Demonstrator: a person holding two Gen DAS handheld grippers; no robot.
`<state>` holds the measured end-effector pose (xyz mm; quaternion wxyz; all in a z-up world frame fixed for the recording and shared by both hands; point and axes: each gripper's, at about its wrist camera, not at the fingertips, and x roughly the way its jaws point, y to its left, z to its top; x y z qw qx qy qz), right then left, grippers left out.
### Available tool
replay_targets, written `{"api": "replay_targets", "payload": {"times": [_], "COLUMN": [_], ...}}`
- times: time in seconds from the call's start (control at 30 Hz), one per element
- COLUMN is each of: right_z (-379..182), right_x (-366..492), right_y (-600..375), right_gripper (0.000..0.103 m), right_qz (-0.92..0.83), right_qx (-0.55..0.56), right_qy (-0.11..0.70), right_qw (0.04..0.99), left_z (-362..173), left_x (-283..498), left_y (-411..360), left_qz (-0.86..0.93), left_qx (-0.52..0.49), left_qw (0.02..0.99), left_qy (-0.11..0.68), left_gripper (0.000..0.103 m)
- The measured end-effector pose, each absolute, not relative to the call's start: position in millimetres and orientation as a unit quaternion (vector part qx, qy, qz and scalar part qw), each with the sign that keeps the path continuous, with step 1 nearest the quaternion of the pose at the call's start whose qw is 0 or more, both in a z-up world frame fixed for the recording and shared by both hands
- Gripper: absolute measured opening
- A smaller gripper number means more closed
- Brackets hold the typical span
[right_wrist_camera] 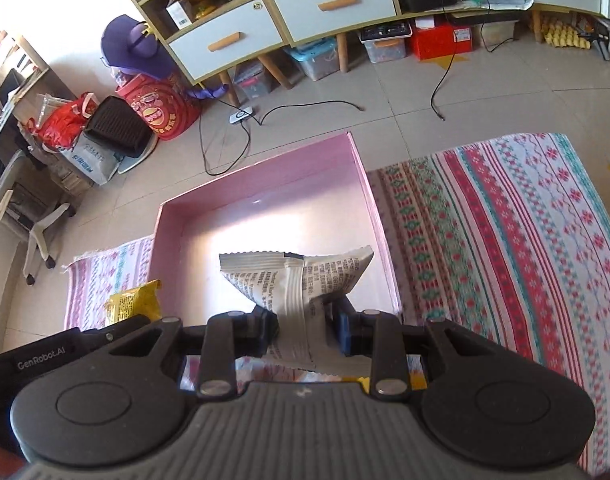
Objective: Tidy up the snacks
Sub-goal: 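Lift both held snacks and carry them over the pink box, then open both tools to drop the snacks into the pink box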
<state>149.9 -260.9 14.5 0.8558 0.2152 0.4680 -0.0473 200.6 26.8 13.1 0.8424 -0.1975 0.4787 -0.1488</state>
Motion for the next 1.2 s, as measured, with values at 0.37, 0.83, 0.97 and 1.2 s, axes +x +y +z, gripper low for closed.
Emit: {"api": "replay_targets", "payload": {"times": [0.37, 0.83, 0.97, 1.2], "right_z": [-13, -10, 3, 24], "right_x": [193, 194, 188, 175], "right_y": [-261, -267, -263, -260], "right_gripper": [0.028, 0.055, 0.064, 0.075], "right_qz": [-0.050, -0.059, -0.055, -0.053], "right_qx": [0.211, 0.205, 0.192, 0.175], "right_qy": [0.487, 0.485, 0.478, 0.470], "right_qw": [0.846, 0.848, 0.855, 0.864], "left_z": [-13, -17, -11, 7], "left_x": [242, 245, 243, 228], "left_y": [5, 1, 0, 6], "left_qz": [-0.137, -0.126, -0.129, -0.134], "left_qx": [-0.178, -0.132, -0.124, -0.102], "left_qw": [0.846, 0.852, 0.854, 0.859], "left_qy": [0.484, 0.490, 0.488, 0.483], "left_gripper": [0.040, 0.067, 0.079, 0.091]}}
